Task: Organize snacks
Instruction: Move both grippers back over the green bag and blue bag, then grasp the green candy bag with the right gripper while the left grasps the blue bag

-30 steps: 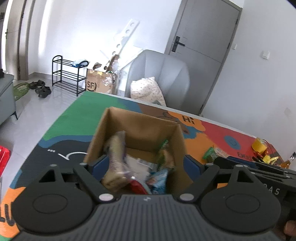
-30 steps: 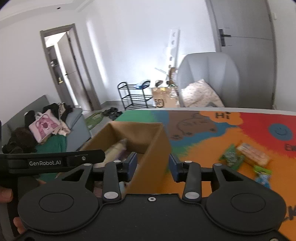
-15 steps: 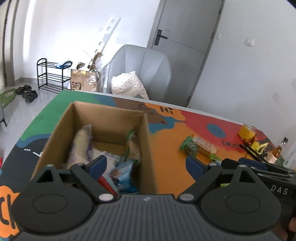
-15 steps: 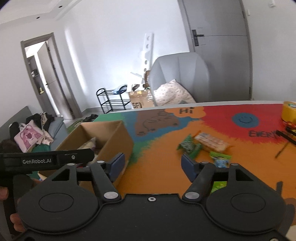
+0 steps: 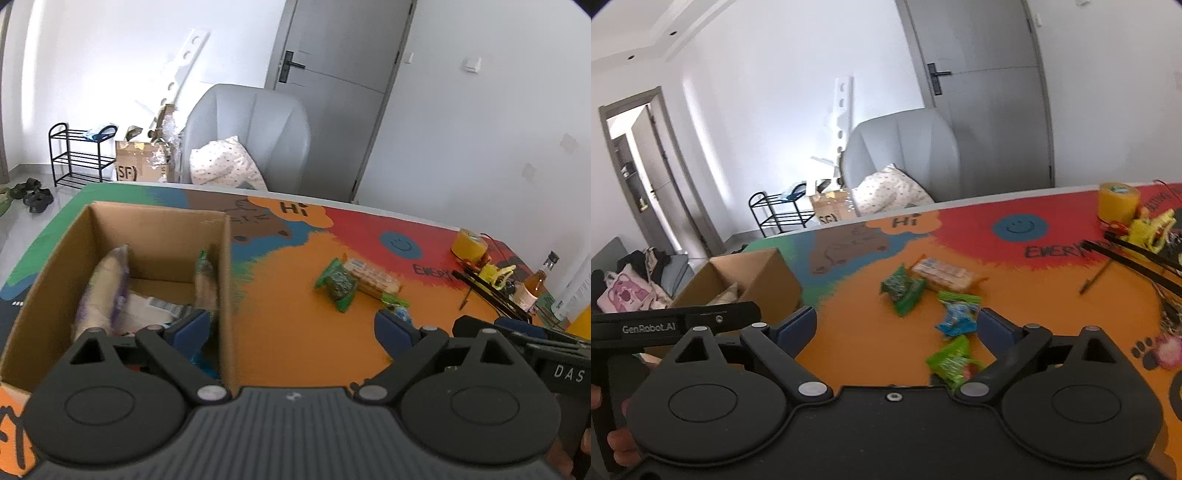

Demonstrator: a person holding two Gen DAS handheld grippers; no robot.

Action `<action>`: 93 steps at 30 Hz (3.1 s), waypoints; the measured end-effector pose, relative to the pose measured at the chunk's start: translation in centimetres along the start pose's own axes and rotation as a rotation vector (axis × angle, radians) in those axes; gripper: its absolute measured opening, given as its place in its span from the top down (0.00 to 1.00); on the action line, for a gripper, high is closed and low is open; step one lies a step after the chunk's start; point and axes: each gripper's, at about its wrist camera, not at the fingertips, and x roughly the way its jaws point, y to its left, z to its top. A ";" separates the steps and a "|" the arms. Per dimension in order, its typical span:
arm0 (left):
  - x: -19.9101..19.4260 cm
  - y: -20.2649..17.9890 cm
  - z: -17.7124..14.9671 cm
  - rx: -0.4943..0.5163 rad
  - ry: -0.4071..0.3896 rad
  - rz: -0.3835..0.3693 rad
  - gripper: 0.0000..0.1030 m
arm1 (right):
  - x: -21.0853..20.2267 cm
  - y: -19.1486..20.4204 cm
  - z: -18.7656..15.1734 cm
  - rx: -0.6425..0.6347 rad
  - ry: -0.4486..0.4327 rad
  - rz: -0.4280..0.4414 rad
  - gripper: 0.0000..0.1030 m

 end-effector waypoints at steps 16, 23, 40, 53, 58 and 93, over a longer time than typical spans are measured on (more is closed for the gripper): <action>2.7 -3.6 -0.7 0.060 0.048 -0.056 0.07 | 0.3 -3.5 -1.5 0.043 0.028 -0.048 0.10; 4.1 -3.9 -1.0 0.065 0.061 -0.062 0.10 | 2.0 -4.4 -2.0 0.076 0.077 -0.027 0.32; 7.3 -5.1 -1.5 0.092 0.100 -0.078 0.25 | 7.0 -4.8 -2.9 0.084 0.171 -0.003 0.43; 10.2 -6.3 -1.6 0.096 0.149 -0.095 0.31 | 7.1 -6.3 -3.7 0.083 0.193 -0.001 0.73; 11.4 -7.6 -1.9 0.108 0.170 -0.113 0.36 | 6.4 -7.3 -3.7 0.087 0.183 -0.030 0.73; 16.5 -11.8 -2.2 0.160 0.173 -0.092 0.71 | 5.6 -10.5 -3.6 0.042 0.120 -0.153 0.73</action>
